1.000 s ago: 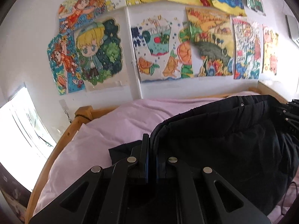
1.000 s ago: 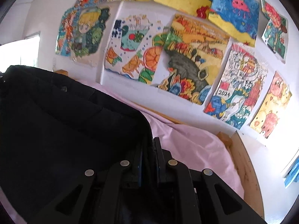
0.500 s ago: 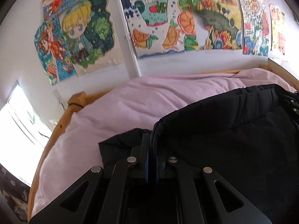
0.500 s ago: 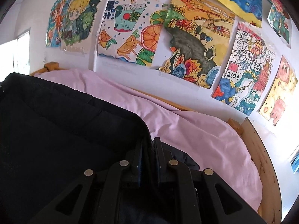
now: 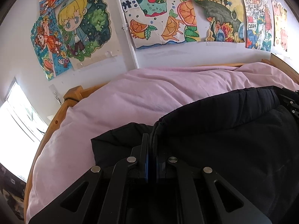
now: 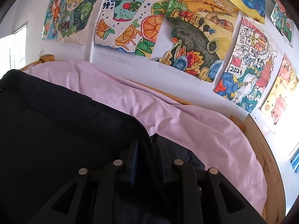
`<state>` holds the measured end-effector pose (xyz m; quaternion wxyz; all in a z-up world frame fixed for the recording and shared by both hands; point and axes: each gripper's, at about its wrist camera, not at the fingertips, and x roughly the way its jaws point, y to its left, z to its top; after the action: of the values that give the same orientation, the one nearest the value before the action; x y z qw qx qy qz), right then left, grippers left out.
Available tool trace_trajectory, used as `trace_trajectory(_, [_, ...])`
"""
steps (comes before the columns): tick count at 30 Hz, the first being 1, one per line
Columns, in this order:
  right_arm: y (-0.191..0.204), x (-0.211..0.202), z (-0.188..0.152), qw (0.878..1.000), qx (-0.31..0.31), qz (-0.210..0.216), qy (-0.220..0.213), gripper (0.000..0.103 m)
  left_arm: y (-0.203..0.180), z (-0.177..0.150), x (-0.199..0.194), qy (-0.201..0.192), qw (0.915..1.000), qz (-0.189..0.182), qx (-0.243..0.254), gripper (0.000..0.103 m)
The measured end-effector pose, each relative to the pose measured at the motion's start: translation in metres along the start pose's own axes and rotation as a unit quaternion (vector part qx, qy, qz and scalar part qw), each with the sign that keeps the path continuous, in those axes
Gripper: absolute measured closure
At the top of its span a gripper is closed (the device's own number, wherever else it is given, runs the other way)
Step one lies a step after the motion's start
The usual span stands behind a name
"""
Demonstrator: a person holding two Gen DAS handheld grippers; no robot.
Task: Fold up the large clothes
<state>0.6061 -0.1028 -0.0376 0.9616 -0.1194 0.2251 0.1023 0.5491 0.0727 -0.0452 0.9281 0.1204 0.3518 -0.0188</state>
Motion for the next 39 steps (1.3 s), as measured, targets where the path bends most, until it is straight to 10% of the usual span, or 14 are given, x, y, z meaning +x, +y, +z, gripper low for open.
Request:
trace_trajectory(6, [-0.005, 0.002, -0.002, 1.0, 0.011, -0.001, -0.002, 0.068, 0.0, -0.001, 0.002, 0.006, 1.0, -0.003, -0.005, 0.099])
trace_trajectory(12, [-0.02, -0.013, -0.004, 0.999, 0.033, 0.03, -0.03, 0.022, 0.002, -0.003, 0.004, 0.011, 0.9998, -0.011, -0.012, 0.098])
trace_trajectory(20, [-0.045, -0.069, -0.029, 0.99, 0.041, 0.121, -0.066, 0.007, 0.016, -0.001, 0.001, 0.024, 0.9972, -0.048, -0.051, 0.093])
trace_trajectory(22, [-0.044, -0.081, -0.038, 0.99, 0.025, 0.122, -0.067, 0.006, 0.019, -0.002, -0.005, 0.022, 0.9959, -0.062, -0.061, 0.084])
trace_trajectory(24, [-0.044, -0.081, -0.045, 0.99, 0.022, 0.125, -0.054, 0.006, 0.024, -0.003, -0.014, 0.011, 0.9956, -0.065, -0.067, 0.038])
trace_trajectory(26, [-0.044, -0.076, -0.051, 0.989, 0.032, 0.137, -0.036, 0.006, 0.034, -0.006, -0.031, -0.022, 0.9944, -0.063, -0.082, 0.016])
trace_trajectory(34, [-0.047, -0.058, -0.051, 0.982, 0.06, 0.179, -0.018, 0.006, 0.049, -0.016, -0.077, -0.062, 0.9811, -0.143, -0.115, 0.016])
trace_trajectory(39, [-0.021, -0.072, -0.046, 0.973, 0.021, 0.227, -0.037, 0.006, 0.001, -0.03, -0.09, -0.049, 0.9732, -0.218, -0.054, 0.015])
